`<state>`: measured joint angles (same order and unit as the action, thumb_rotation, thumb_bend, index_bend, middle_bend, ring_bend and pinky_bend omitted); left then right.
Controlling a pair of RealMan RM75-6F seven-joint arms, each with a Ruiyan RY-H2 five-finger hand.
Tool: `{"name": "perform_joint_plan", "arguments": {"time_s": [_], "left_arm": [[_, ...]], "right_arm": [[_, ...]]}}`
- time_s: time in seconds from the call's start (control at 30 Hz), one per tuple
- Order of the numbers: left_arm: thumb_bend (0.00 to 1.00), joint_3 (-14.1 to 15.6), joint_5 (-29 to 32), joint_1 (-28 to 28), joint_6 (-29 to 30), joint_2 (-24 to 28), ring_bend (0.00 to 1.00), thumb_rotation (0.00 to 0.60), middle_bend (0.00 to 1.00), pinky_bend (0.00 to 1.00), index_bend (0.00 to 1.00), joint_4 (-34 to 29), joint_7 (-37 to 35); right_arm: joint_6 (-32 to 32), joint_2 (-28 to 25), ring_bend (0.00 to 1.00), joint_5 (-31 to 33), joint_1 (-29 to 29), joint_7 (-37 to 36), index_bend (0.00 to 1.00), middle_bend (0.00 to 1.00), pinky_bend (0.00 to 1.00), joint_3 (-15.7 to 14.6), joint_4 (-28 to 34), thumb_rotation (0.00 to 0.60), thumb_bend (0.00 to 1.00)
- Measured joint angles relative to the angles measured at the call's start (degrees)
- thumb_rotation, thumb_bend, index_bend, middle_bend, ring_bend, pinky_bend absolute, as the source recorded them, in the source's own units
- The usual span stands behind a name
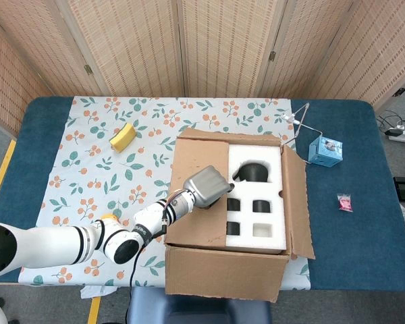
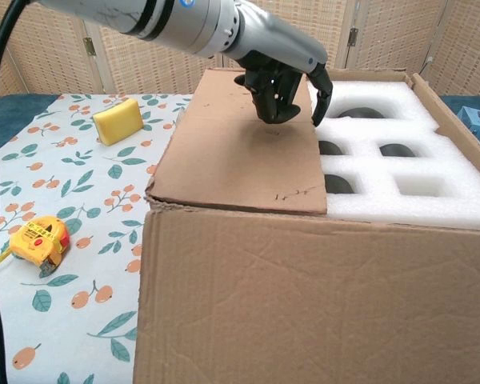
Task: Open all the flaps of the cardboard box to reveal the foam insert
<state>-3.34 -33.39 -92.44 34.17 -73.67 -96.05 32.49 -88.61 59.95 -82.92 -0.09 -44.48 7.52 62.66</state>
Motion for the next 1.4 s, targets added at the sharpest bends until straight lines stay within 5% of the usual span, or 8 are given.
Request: {"name": "perform_joint_plan", "arguments": {"time_s": [0.97, 1.4], "left_arm": [[0.72, 3.83, 2.67, -3.58, 4.42, -2.17, 0.88, 0.600, 0.88, 0.83, 0.39, -1.09, 2.90], [0.72, 5.41, 4.86, -3.59, 11.40, -0.26, 0.88, 0.600, 0.88, 0.83, 0.43, -4.41, 7.03]], "right_arm": [[0.62, 0.09, 0.08, -1.18, 0.38, -0.71, 0.09, 0.00, 0.00, -0.40, -0.57, 0.198, 0.46], [0.40, 0.08, 0.08, -1.70, 0.42, -0.63, 0.09, 0.00, 0.00, -0.71, -0.38, 0.199, 0.46]]}}
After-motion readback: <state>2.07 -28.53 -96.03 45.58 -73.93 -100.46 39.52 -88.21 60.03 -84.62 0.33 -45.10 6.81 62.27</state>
